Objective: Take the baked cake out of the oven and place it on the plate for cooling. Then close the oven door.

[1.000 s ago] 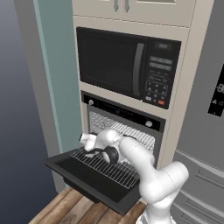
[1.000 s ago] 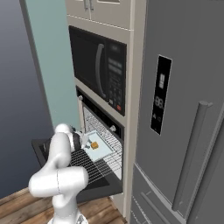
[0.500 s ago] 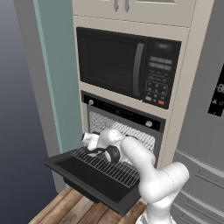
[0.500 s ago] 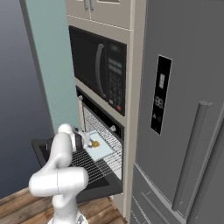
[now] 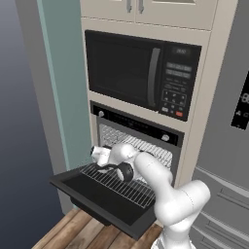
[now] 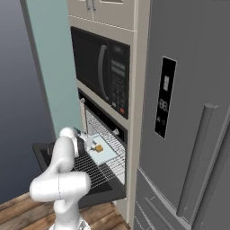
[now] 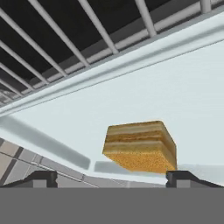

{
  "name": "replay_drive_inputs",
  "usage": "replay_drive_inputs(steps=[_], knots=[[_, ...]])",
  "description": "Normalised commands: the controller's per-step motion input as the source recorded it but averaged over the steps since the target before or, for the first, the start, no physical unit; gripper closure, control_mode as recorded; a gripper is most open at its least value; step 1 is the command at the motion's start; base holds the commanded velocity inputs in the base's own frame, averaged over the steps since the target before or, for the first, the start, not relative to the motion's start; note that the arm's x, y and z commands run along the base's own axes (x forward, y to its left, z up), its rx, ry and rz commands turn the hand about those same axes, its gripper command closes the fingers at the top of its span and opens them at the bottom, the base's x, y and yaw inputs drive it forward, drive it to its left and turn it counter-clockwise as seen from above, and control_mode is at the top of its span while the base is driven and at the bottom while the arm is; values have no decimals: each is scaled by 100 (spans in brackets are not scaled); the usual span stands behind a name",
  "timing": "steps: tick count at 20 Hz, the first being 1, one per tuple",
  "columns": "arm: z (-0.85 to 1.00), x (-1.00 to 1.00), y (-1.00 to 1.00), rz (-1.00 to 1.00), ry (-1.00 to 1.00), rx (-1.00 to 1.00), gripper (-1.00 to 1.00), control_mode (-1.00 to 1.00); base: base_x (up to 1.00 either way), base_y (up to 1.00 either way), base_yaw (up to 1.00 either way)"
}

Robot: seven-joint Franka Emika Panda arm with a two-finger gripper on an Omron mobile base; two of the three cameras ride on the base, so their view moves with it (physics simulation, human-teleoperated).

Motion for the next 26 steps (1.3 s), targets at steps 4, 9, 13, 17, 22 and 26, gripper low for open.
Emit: replay_drive_inputs(steps=[4, 9, 13, 17, 22, 26], knots=[[-6, 19, -1, 0, -3, 0, -100, -100, 0, 0, 0], [-20, 27, -5, 0, -1, 0, -100, -100, 0, 0, 0], [-24, 24, -9, 0, -1, 0, -100, -100, 0, 0, 0], [-19, 18, -3, 0, -1, 0, -100, -100, 0, 0, 0], [-26, 2, 0, 0, 0, 0, 100, -100, 0, 0, 0], [-10, -16, 3, 0, 0, 0, 100, -100, 0, 0, 0]])
